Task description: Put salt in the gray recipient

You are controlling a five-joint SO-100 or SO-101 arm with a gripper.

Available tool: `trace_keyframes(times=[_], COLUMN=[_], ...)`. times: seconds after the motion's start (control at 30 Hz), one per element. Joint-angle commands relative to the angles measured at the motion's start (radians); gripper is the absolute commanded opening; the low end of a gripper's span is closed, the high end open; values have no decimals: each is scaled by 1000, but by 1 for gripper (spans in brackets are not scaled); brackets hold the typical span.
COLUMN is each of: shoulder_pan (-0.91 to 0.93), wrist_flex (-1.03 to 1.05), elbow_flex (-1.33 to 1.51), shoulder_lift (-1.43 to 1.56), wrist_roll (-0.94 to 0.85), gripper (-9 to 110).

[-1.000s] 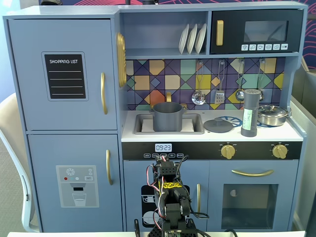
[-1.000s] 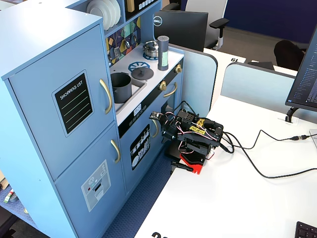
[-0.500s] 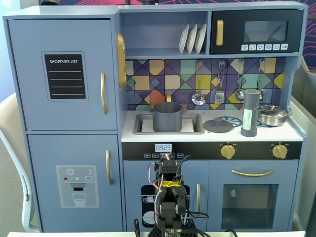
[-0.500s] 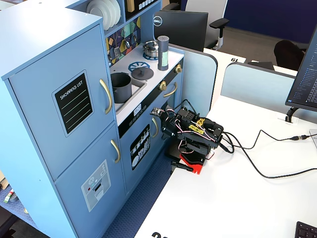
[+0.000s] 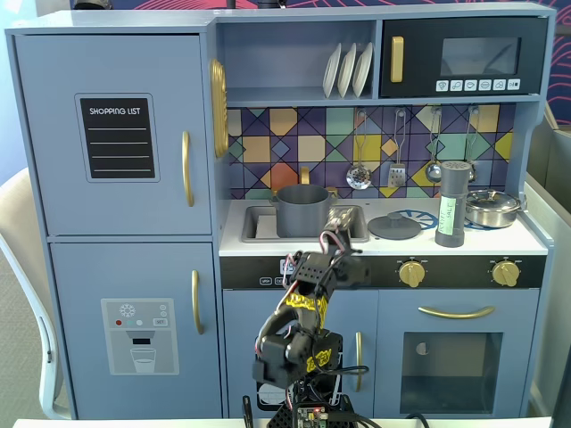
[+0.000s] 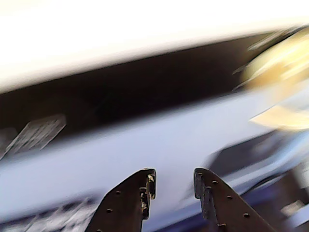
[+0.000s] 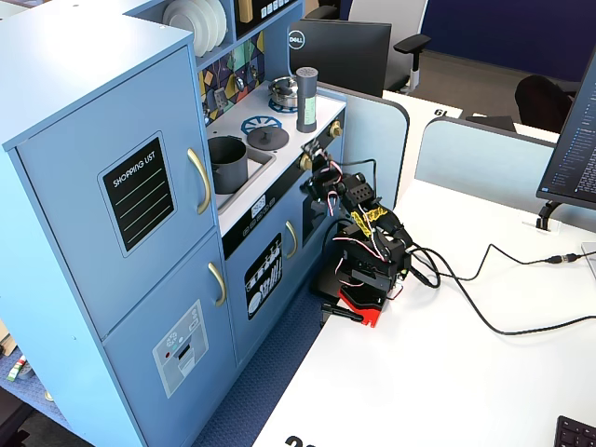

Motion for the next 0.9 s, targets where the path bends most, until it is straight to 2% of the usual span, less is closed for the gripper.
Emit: trace_keyframes(times=[0.0,0.27,0.33,0.43,0.53,0.73,0.87], shoulder_pan=[106,222,242,249,259,327,354], wrist_flex=[-49,-377,-457,-557,-647,-830,-867], elbow_flex=[-166,-232,-241,-236,-229,-247,-291], shoulder_lift=[-44,-149,-178,-212,-244,-351,-426], wrist_roll=[-26,5,43,54,66,114,140], gripper=[0,1,7,9,16,35,40])
